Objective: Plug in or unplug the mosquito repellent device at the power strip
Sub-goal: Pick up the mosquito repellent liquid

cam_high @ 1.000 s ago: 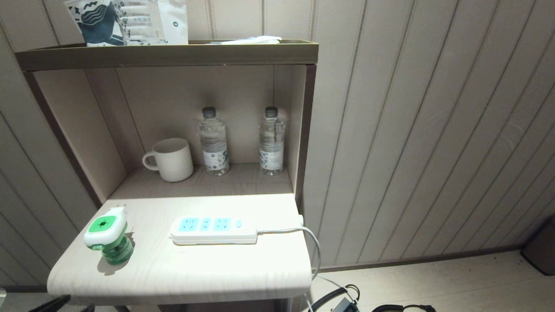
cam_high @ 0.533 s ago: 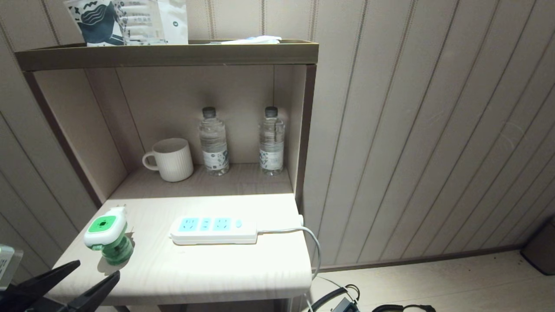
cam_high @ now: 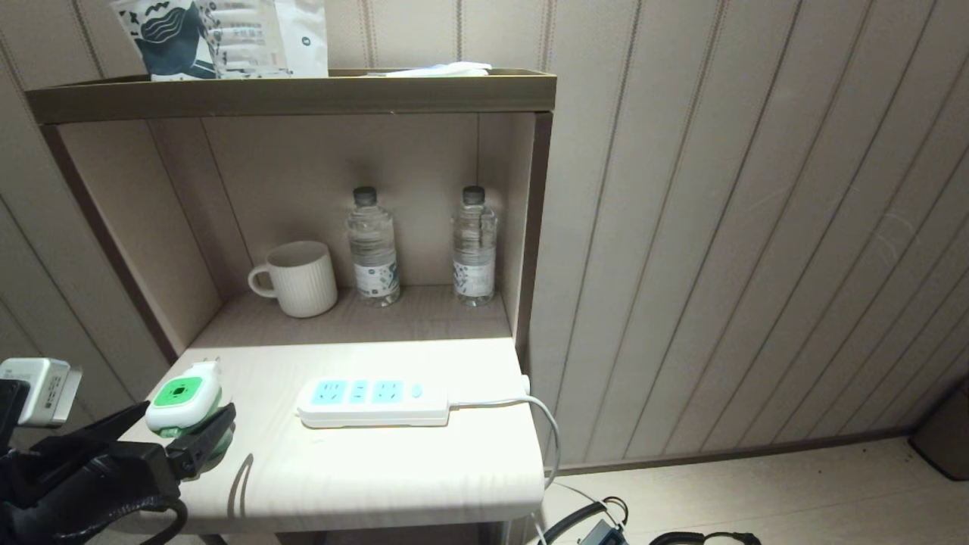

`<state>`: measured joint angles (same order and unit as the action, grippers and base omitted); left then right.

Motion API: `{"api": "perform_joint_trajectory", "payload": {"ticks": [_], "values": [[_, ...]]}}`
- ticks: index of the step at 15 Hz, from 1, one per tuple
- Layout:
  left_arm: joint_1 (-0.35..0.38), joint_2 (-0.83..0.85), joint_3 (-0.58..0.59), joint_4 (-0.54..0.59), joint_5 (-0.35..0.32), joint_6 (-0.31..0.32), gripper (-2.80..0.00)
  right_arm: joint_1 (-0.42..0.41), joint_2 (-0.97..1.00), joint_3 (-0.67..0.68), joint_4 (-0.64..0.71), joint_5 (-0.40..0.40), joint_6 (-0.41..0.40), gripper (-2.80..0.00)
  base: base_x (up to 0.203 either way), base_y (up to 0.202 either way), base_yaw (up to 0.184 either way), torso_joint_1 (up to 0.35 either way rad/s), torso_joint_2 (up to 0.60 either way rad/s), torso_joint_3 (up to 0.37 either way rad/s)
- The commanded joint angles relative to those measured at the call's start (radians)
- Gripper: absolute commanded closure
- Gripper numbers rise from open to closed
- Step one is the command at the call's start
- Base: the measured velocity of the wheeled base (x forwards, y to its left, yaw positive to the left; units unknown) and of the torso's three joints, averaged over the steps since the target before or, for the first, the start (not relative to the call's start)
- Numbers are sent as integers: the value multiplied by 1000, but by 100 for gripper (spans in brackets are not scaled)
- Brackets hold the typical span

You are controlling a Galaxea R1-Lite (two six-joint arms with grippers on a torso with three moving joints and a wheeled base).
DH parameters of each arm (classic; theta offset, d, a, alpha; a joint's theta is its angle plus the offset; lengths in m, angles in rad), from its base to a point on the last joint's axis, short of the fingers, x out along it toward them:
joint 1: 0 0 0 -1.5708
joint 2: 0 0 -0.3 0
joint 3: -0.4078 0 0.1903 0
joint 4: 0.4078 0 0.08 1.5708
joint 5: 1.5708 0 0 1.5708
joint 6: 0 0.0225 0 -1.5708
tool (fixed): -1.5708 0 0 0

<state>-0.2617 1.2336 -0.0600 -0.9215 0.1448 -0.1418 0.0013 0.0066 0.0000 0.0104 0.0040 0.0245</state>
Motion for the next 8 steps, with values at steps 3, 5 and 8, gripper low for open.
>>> {"api": "perform_joint_trajectory", "payload": {"ticks": [3, 5, 8], "values": [[1, 148, -5, -117, 38, -10, -280, 0, 1, 0, -1, 1, 0, 0, 0, 0, 0, 0, 0, 0], [1, 184, -7, -161, 52, -9, -280, 0, 1, 0, 0, 1, 0, 0, 0, 0, 0, 0, 0, 0], [1, 234, -2, -222, 98, -4, -280, 0, 1, 0, 0, 1, 0, 0, 0, 0, 0, 0, 0, 0]]}}
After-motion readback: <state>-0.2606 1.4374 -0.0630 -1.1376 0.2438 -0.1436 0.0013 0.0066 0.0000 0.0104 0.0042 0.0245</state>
